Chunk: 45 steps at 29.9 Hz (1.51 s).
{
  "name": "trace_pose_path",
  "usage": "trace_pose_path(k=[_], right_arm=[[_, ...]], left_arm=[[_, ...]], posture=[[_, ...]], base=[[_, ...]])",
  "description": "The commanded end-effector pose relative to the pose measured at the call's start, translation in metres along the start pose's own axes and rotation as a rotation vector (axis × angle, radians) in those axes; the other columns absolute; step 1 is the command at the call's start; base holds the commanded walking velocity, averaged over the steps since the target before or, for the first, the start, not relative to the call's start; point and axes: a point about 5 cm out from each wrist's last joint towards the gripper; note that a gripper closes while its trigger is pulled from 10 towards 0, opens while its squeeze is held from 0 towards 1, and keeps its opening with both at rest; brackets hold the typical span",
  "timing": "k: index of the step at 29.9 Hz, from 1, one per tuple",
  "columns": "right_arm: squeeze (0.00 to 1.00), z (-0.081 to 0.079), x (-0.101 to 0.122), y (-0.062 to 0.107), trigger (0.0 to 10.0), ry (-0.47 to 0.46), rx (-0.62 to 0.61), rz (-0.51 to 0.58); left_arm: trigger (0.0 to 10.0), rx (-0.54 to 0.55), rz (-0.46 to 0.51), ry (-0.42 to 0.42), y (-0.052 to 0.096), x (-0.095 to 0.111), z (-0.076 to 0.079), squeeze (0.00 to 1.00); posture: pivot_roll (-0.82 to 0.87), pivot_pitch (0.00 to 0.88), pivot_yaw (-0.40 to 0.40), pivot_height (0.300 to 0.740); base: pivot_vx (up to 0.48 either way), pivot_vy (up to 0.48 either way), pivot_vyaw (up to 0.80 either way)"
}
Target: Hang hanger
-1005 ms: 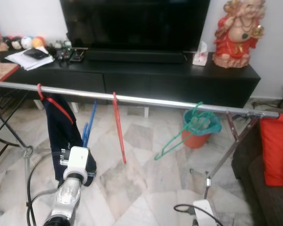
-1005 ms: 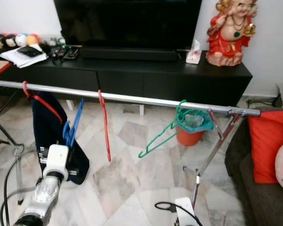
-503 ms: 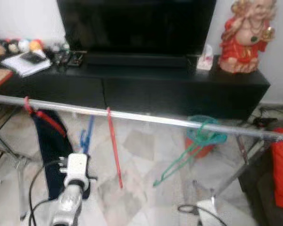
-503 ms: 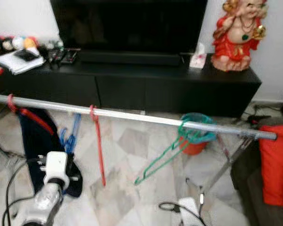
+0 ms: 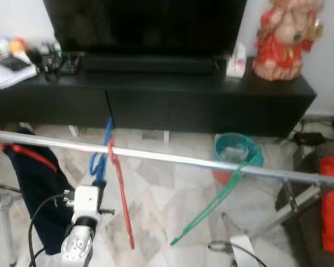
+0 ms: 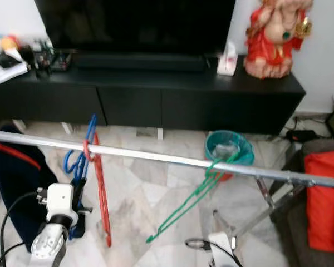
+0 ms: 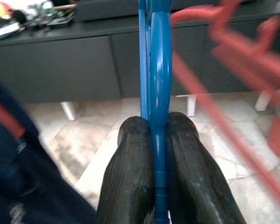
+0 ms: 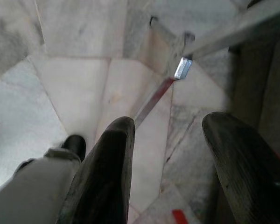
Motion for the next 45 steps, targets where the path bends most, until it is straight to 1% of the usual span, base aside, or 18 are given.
trace_pose_path(k=[1, 9, 15, 18, 19, 20, 21, 22, 23, 24, 26, 27, 30, 32, 35, 38, 42, 45], right_arm=[[0.00, -0.006, 0.002, 0.001, 10.0, 0.004, 0.017, 0.007], [0.00, -0.006, 0.004, 0.001, 10.0, 0.007, 0.018, 0.011], [0.00, -0.006, 0.004, 0.001, 10.0, 0.008, 0.018, 0.010], [0.00, -0.007, 0.004, 0.001, 10.0, 0.006, 0.017, 0.009], [0.00, -0.007, 0.004, 0.001, 10.0, 0.003, 0.017, 0.008], [0.00, -0.007, 0.004, 0.001, 10.0, 0.003, 0.017, 0.008], [0.00, -0.008, 0.004, 0.001, 10.0, -0.002, 0.017, 0.007], [0.00, -0.008, 0.004, 0.001, 10.0, -0.002, 0.017, 0.007], [0.00, -0.009, 0.004, 0.001, 10.0, -0.005, 0.018, 0.006], [0.00, -0.010, 0.003, 0.001, 10.0, -0.006, 0.019, 0.005], [0.00, -0.010, 0.003, 0.001, 10.0, 0.001, 0.022, 0.005], [0.00, -0.011, 0.002, 0.002, 10.0, 0.002, 0.023, 0.004], [0.00, -0.012, 0.001, 0.002, 10.0, -0.004, 0.024, 0.000], [0.00, -0.013, 0.000, 0.002, 10.0, -0.006, 0.023, -0.002], [0.00, -0.012, 0.000, 0.002, 10.0, -0.008, 0.022, -0.004], [0.00, -0.012, 0.001, 0.002, 10.0, -0.007, 0.020, -0.004], [0.00, -0.011, 0.002, 0.001, 10.0, -0.004, 0.019, -0.002], [0.00, -0.010, 0.003, 0.001, 10.0, -0.002, 0.019, -0.001]], left_arm=[[10.0, 0.013, 0.025, 0.004, -0.002, 0.008, -0.006, 0.00], [10.0, -0.023, 0.036, 0.083, -0.017, 0.025, -0.003, 0.00], [10.0, -0.001, -0.024, 0.107, -0.028, 0.025, -0.008, 0.00], [10.0, 0.017, -0.054, 0.155, -0.038, 0.029, -0.012, 0.00], [10.0, 0.022, -0.062, 0.172, -0.044, 0.033, -0.014, 0.00], [10.0, 0.022, -0.062, 0.172, -0.044, 0.033, -0.014, 0.00], [10.0, 0.024, -0.070, 0.179, -0.050, 0.037, -0.017, 0.00], [10.0, 0.024, -0.070, 0.179, -0.050, 0.037, -0.017, 0.00], [10.0, 0.017, -0.071, 0.171, -0.058, 0.044, -0.020, 0.00], [10.0, 0.009, -0.077, 0.172, -0.062, 0.047, -0.021, 0.00], [10.0, 0.000, -0.091, 0.164, -0.067, 0.050, -0.023, 0.00], [10.0, -0.007, -0.111, 0.176, -0.071, 0.051, -0.024, 0.00], [10.0, -0.014, -0.132, 0.183, -0.075, 0.053, -0.025, 0.00], [10.0, -0.025, -0.144, 0.182, -0.078, 0.054, -0.025, 0.00], [10.0, -0.052, -0.160, 0.206, -0.087, 0.058, -0.021, 0.00], [10.0, -0.081, -0.194, 0.195, -0.093, 0.060, -0.014, 0.00], [10.0, -0.053, -0.231, 0.222, -0.100, 0.061, -0.012, 0.00], [10.0, -0.051, -0.234, 0.243, -0.102, 0.062, -0.010, 0.00]], posture=[[0.01, 0.000, -0.013, 0.740], [0.01, 0.000, -0.012, 0.740], [0.01, 0.000, -0.002, 0.740], [0.01, 0.000, 0.010, 0.740], [0.01, 0.000, 0.012, 0.740], [0.01, 0.000, 0.012, 0.740], [0.00, 0.000, 0.019, 0.740], [0.00, 0.000, 0.019, 0.740], [0.00, 0.000, 0.025, 0.740], [0.00, 0.000, 0.028, 0.740], [0.00, 0.000, 0.032, 0.740], [0.00, 0.000, 0.038, 0.740], [0.00, 0.000, 0.042, 0.740], [0.00, 0.000, 0.044, 0.740], [0.00, 0.000, 0.044, 0.740], [0.00, 0.000, 0.045, 0.740], [0.00, 0.000, 0.047, 0.740], [0.00, 0.000, 0.047, 0.740]], base=[[0.000, 0.000, 0.00], [0.000, 0.000, 0.00], [0.000, 0.000, 0.00], [0.000, 0.000, 0.00], [0.000, 0.000, 0.00], [0.000, 0.000, 0.00], [0.000, 0.000, 0.00], [0.000, 0.000, 0.00], [0.000, 0.000, 0.00], [0.000, 0.000, 0.00], [0.000, 0.000, 0.00], [0.000, 0.000, 0.00], [0.000, 0.000, 0.00], [0.000, 0.000, 0.00], [0.000, 0.000, 0.00], [0.000, 0.000, 0.00], [0.000, 0.000, 0.00], [0.000, 0.000, 0.00]])
Point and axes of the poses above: a point about 5 cm out from each wrist's last joint towards the gripper, its own y axis pointing back from the gripper into the wrist, its own x axis along the axis of the wrist's last joint, z = x × y, and after that the axes turned 14 degrees about y, right-handed
